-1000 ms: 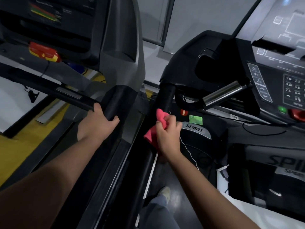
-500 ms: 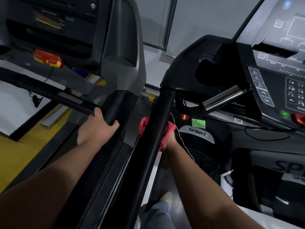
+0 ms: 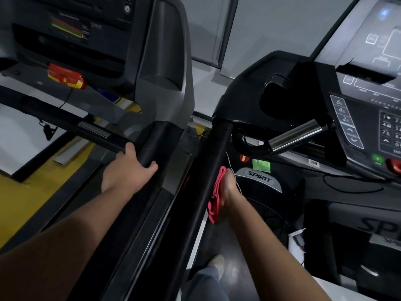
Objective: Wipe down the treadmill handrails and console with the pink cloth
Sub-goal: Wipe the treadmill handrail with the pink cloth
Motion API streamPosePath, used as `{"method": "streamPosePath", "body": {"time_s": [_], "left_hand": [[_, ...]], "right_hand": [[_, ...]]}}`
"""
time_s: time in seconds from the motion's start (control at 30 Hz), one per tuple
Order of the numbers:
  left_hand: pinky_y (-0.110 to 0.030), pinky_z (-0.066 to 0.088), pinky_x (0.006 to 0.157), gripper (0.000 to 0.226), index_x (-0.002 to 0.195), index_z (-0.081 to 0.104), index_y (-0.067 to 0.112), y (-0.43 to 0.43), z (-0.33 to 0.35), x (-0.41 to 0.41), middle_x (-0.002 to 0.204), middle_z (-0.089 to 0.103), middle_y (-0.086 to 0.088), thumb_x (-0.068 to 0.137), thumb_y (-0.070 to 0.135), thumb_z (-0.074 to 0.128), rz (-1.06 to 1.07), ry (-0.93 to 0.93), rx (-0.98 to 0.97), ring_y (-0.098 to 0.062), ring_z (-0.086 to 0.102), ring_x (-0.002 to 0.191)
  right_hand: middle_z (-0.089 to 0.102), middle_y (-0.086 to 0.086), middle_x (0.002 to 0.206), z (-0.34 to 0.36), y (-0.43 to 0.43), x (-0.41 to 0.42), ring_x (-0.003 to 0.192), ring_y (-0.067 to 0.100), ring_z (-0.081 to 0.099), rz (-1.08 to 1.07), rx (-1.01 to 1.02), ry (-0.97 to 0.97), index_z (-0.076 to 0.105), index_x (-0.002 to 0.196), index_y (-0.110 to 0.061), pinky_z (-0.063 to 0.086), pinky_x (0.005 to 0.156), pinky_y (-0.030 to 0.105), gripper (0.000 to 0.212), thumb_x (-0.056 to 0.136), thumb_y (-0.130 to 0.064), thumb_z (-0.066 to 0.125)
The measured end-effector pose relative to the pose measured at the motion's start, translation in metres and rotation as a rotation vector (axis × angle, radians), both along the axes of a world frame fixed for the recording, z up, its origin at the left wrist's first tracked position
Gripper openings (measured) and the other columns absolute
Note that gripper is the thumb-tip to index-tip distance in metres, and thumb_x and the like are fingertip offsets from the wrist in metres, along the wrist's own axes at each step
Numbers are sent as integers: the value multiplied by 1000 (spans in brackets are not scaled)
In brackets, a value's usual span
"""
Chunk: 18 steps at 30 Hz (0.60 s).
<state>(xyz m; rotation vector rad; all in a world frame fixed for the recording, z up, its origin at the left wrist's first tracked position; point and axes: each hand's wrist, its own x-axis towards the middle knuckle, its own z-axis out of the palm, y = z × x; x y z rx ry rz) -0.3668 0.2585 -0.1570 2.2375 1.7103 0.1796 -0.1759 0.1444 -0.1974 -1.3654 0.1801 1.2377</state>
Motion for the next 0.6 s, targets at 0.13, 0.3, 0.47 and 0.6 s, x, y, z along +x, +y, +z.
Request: {"method": "streamPosePath", "body": {"time_s": [0.13, 0.3, 0.47, 0.6], "left_hand": [[-28, 32, 45, 58, 123, 32, 16, -1, 1, -1, 102, 51, -11, 86, 56, 51, 0, -9, -5, -23, 50, 66], [-29, 32, 47, 57, 123, 32, 14, -3, 2, 0, 105, 51, -14, 87, 56, 50, -5, -5, -2, -25, 48, 68], [-29, 32, 45, 59, 125, 32, 14, -3, 2, -1, 107, 51, -14, 87, 56, 48, -2, -4, 4, -26, 50, 68], [-29, 35, 46, 61, 127, 31, 14, -3, 1, -1, 108, 51, -14, 88, 57, 48, -5, -11, -5, -26, 51, 69]], "right_hand": [[49, 8, 73, 22, -13, 4, 67, 24, 51, 55, 95, -61, 47, 79, -11, 46, 77, 35, 16, 64, -14, 41], [62, 7, 90, 41, -30, -2, 77, 21, 62, 385, 45, -441, 51, 110, -9, 53, 75, 35, 16, 98, -18, 48], [62, 3, 85, 41, -7, -10, 74, 15, 61, 333, -115, -820, 54, 109, -2, 51, 69, 23, 39, 93, -38, 54], [63, 8, 94, 46, 5, -2, 82, 19, 63, 216, -169, -710, 49, 118, -3, 51, 73, 26, 55, 95, -52, 42]]}}
